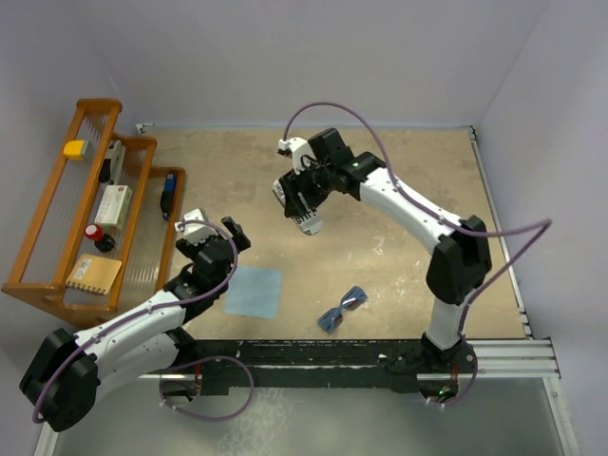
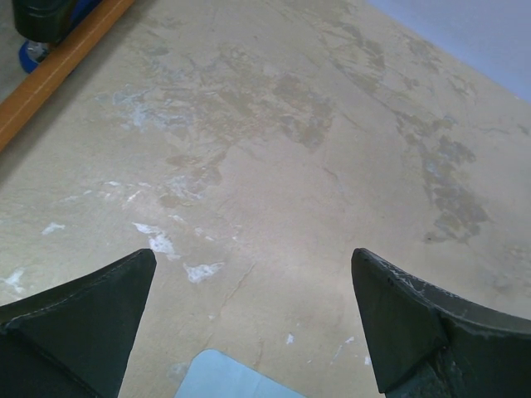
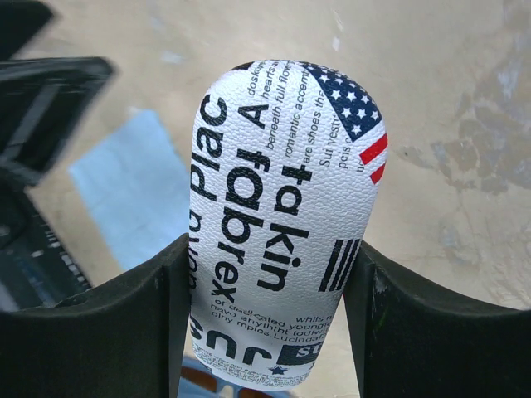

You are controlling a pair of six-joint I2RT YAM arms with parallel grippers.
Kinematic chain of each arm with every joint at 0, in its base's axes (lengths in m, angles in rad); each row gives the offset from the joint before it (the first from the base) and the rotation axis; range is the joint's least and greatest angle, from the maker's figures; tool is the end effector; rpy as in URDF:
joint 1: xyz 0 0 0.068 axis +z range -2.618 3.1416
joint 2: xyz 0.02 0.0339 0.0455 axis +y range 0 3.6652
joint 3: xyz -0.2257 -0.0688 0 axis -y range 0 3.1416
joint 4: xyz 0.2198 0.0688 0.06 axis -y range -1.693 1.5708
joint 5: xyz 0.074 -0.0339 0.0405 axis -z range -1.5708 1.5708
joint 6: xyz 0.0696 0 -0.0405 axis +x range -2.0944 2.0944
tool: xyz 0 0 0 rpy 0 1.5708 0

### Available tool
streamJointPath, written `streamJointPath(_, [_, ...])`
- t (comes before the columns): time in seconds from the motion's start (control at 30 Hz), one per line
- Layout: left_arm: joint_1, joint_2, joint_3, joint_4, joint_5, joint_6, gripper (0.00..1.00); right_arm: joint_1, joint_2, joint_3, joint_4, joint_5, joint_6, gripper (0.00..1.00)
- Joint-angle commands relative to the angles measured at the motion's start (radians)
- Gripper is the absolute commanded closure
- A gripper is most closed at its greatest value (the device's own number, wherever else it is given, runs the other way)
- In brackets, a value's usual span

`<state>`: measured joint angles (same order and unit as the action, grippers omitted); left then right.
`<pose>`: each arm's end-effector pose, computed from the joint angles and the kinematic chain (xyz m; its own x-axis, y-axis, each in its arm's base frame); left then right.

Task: Organize the sunglasses
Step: Pick up the sunglasses case at the center of the board, then open the sunglasses case.

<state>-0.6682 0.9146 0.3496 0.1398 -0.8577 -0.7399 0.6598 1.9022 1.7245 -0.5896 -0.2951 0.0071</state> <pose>0.1966 -0.0881 0.1760 -0.1478 -0.4453 -0.8831 -0.3184 0.8668 -0.3838 0.3207 0.2744 0.2495 -0.5538 -0.4210 -0.7183 -0.7480 0.6306 0.2070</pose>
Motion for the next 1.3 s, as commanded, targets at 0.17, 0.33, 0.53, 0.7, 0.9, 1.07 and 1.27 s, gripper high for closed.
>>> streamJointPath(0.17, [0.002,-0.042,0.052,0.170,0.214,0.020,0.01,-0.024,-0.299,-0.187,0.174,-0.295,0.012,1.00])
streamJointPath(0.33, [0.003,-0.118,0.014,0.300,0.353,0.033,0.00,-0.035,-0.401,-0.271,0.254,-0.418,0.018,1.00])
streamJointPath(0.53, [0.004,-0.153,-0.007,0.472,0.525,0.050,0.00,-0.045,-0.473,-0.335,0.336,-0.529,0.069,1.00])
streamJointPath(0.7, [0.004,-0.120,-0.054,0.713,0.674,0.010,0.01,-0.045,-0.494,-0.337,0.365,-0.593,0.108,1.00])
streamJointPath(0.9, [0.003,-0.067,0.012,0.762,0.855,-0.015,0.01,-0.045,-0.541,-0.356,0.397,-0.625,0.130,1.00])
streamJointPath(1.07, [0.003,-0.102,0.024,0.798,0.952,-0.005,0.01,-0.045,-0.573,-0.376,0.407,-0.619,0.138,1.00])
streamJointPath(1.27, [0.003,-0.164,0.036,0.796,1.056,0.030,0.01,-0.045,-0.617,-0.396,0.424,-0.624,0.150,1.00])
